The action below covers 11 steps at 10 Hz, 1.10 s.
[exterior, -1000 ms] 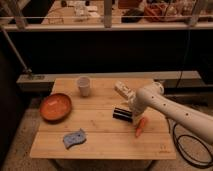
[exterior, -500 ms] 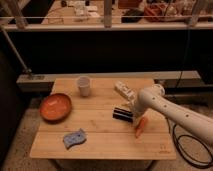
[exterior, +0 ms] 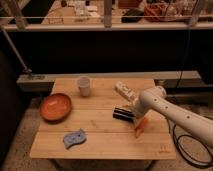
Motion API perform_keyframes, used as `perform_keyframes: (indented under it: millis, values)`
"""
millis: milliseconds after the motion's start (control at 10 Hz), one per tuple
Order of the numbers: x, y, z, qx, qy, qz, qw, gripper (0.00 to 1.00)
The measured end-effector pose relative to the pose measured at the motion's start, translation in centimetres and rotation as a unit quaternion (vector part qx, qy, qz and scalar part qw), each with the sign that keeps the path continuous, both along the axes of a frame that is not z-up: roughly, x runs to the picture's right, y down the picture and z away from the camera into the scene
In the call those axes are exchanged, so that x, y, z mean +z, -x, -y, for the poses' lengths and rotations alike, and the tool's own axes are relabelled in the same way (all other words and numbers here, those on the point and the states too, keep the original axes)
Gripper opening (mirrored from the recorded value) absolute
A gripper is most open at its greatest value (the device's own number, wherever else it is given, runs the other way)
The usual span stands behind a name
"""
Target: Place the eraser on the white sponge
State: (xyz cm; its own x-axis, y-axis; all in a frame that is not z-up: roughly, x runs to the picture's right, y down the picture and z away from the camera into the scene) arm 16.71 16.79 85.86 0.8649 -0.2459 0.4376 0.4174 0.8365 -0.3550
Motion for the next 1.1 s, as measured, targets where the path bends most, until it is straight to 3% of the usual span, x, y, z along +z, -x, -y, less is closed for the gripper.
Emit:
perform_keyframes:
  millis: [500,600,1000,1100]
  values:
    - [0.6,-0.4,-0.7,0.009,0.007,0.008,0.9999,0.78]
    - [0.7,-0.3,-0.8,0.009,0.008,0.01,0.9999,0.74]
    - [1.0,-0.9,-1.2,0.015,0.017,0.013,0.9997,0.37]
    - [1.0,-1.0,-1.3,0.017,0.017,0.013,0.9996,0.33]
